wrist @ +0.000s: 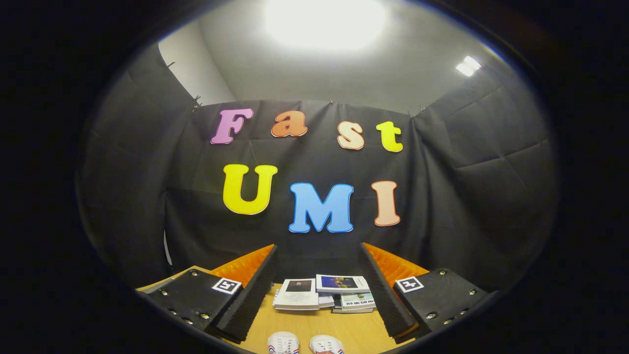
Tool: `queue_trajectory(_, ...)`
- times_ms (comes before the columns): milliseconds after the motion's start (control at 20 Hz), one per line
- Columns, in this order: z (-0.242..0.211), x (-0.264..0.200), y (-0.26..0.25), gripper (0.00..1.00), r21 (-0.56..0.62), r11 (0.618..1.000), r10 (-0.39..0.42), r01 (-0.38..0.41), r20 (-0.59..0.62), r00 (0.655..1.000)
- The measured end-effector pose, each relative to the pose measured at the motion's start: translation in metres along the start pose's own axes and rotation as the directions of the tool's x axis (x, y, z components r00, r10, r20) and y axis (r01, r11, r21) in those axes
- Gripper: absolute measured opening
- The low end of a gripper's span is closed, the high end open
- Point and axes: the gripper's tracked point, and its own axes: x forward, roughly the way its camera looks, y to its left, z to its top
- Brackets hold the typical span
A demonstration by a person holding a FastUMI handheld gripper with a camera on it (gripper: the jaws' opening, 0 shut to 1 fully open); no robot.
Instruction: Open the storage box then place both shoes into the box .Put the left shoe in first, then the right shoe, with the right side of both shoes facing outward in a uniform manner.
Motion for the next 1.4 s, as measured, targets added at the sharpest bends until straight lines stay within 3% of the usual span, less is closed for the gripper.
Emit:
queue_trajectory(400, -0.016, -0.004, 0.012, 0.98, 0.094, 0.994, 0.056, -0.055, -0.015, 0.998)
queue_trajectory(800, -0.074, -0.016, 0.055, 0.98, 0.27, 0.948, 0.209, -0.168, -0.132, 0.969)
queue_trajectory(1000, -0.111, -0.025, 0.08, 0.99, 0.426, 0.887, 0.3, -0.18, -0.235, 0.925)
queue_trajectory(1250, -0.149, -0.029, 0.094, 0.99, 0.58, 0.806, 0.363, -0.121, -0.321, 0.875)
queue_trajectory(1400, -0.166, -0.038, 0.114, 0.99, 0.694, 0.713, 0.457, -0.104, -0.346, 0.819)
